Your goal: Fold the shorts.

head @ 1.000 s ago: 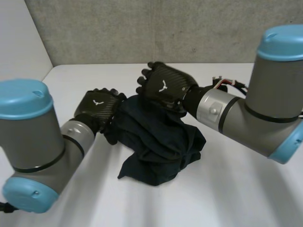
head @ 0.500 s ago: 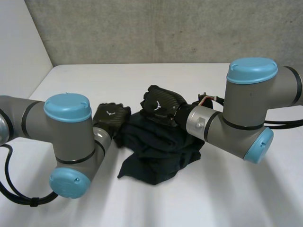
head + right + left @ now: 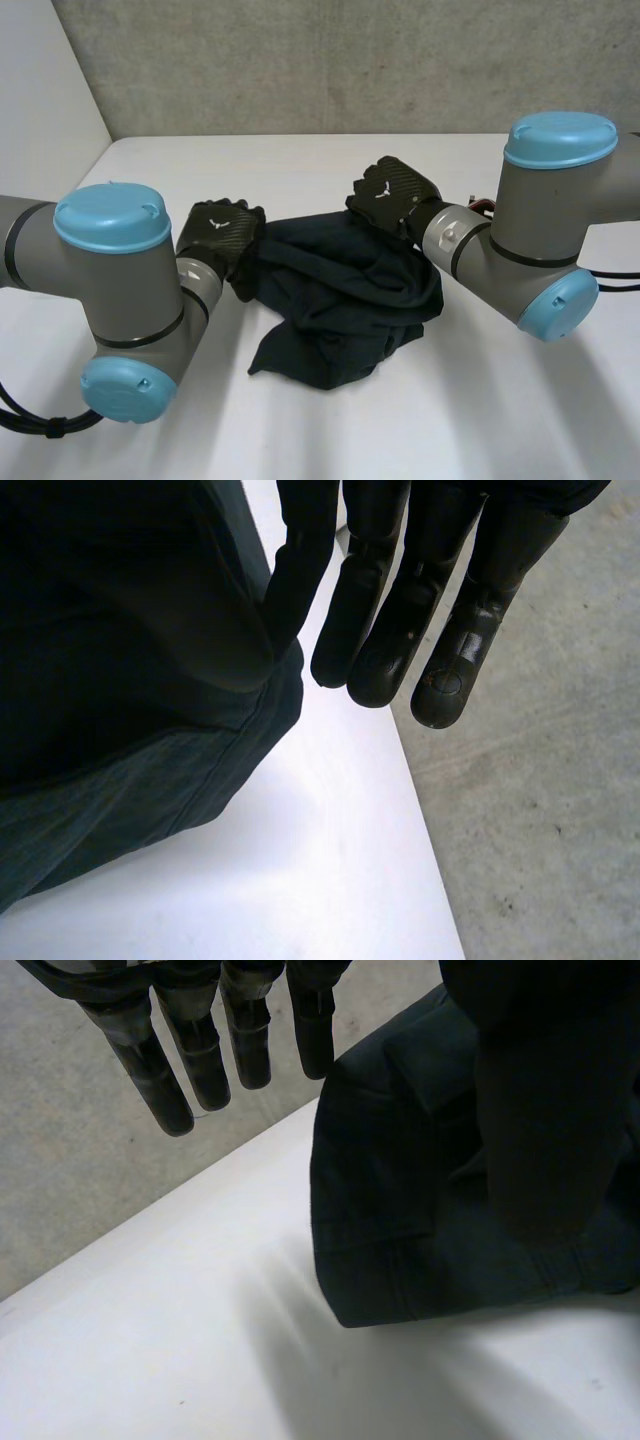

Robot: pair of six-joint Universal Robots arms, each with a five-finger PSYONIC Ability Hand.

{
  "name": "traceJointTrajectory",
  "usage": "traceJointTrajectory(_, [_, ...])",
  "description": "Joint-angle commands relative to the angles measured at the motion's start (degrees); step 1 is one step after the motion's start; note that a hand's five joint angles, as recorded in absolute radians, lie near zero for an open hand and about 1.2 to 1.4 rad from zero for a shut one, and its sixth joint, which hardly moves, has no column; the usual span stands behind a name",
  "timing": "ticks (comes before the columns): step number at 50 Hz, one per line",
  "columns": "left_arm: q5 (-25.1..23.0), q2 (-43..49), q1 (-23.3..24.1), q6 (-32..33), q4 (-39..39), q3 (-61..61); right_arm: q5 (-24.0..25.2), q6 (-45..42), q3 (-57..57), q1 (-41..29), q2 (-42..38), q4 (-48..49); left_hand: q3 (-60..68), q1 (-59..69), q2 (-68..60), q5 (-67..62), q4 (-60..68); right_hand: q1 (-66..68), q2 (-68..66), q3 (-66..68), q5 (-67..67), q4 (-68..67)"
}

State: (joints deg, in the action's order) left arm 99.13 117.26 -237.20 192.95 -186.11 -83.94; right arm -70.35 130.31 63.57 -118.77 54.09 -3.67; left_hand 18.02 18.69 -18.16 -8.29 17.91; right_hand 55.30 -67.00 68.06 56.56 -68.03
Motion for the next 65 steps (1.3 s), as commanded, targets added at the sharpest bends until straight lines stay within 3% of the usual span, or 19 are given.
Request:
traceJointTrajectory(1, [-3.76,-0.01,0.42,-0.55,-0.4,-0.96,-0.49,2.85,0.5,0.29,0.49,-0.2,5.14,4.47,-5.01,-4.88,5.25,24.7,-13.0,11.94,13.44,-11.97])
traceJointTrajectory(13, [-6.4,1.3,0.42,-0.38,-2.51,1.85,-0.75,3.2,1.38,0.55,0.31,-0.2,12.36,11.7,-12.23,-12.1,12.47,24.7,-13.0,11.94,13.44,-11.97])
traceJointTrajectory(17, [-6.4,3.59,0.33,-0.29,-2.51,3.78,-1.37,3.64,1.73,1.52,0.14,-0.2,28.65,27.98,-28.52,-28.39,28.76,24.7,-13.0,11.94,13.44,-11.97])
traceJointTrajectory(21, [-6.31,5.43,0.51,-0.38,-1.81,6.33,-3.3,4.87,1.29,1.61,-0.21,-0.11,61.91,61.24,-61.78,-61.65,62.02,24.7,-13.0,11.94,13.44,-11.97])
traceJointTrajectory(27, [-6.31,3.33,1.3,-0.55,-1.02,6.07,-6.12,8.91,0.68,3.19,0.31,-0.63,61.98,61.31,-61.84,-61.71,62.09,24.7,-13.0,11.94,13.44,-11.97])
traceJointTrajectory(29, [-6.31,-1.23,1.12,-0.47,0.21,5.72,-6.82,10.84,0.5,3.89,1.1,-1.51,61.98,61.31,-61.84,-61.71,62.09,24.7,-13.0,11.94,13.44,-11.97])
traceJointTrajectory(34, [-6.58,-8.09,0.68,0.15,4.87,5.72,-6.65,13.04,0.59,5.91,4.62,-9.85,61.98,61.31,-61.84,-61.71,62.09,24.7,-13.0,11.94,13.44,-11.97])
traceJointTrajectory(36, [-6.75,-9.41,0.77,0.15,7.07,5.54,-5.51,13.22,0.59,5.92,5.67,-11.53,61.98,61.31,-61.84,-61.71,62.09,19.09,-7.4,6.34,7.84,-6.37])
traceJointTrajectory(38, [-7.28,-10.73,0.77,0.15,8.82,4.93,-2.62,11.82,0.68,6.0,6.46,-10.4,61.98,61.31,-61.84,-61.71,62.09,-16.75,28.44,-29.5,-28.0,29.47])
traceJointTrajectory(39, [-7.54,-11.08,0.77,0.15,9.18,4.58,-1.12,11.38,0.68,6.09,6.64,-9.78,61.98,61.31,-61.84,-61.71,62.09,-20.96,32.65,-33.71,-32.21,33.68])
traceJointTrajectory(41, [-8.16,-11.44,0.68,0.15,9.44,3.7,2.13,9.89,0.59,6.18,6.99,-8.29,61.98,61.31,-61.84,-61.71,62.09,-22.01,33.7,-34.76,-33.26,34.73])
traceJointTrajectory(46, [-8.6,-12.05,0.77,0.15,9.45,0.98,16.08,3.39,0.94,6.53,7.43,-5.73,61.98,61.31,-61.84,-61.71,62.09,-24.36,36.05,-37.11,-35.61,37.09])
traceJointTrajectory(50, [-8.6,-11.97,0.68,0.15,9.18,-0.35,22.86,-0.3,0.94,6.97,6.91,-5.56,61.98,61.31,-61.84,-61.71,62.09,-24.7,36.39,-37.45,-35.95,37.42])
traceJointTrajectory(58, [-8.6,-11.18,-0.63,0.15,8.92,-0.17,28.5,-7.16,2.52,7.85,6.03,-6.61,61.98,61.31,-61.84,-61.71,62.09,-24.53,36.22,-37.28,-35.78,37.26])
traceJointTrajectory(65, [-8.6,-9.16,-0.9,0.15,8.92,0.53,29.57,-10.94,3.14,7.59,3.75,-8.11,61.98,61.31,-61.84,-61.71,62.09,-24.2,35.89,-36.95,-35.45,36.92])
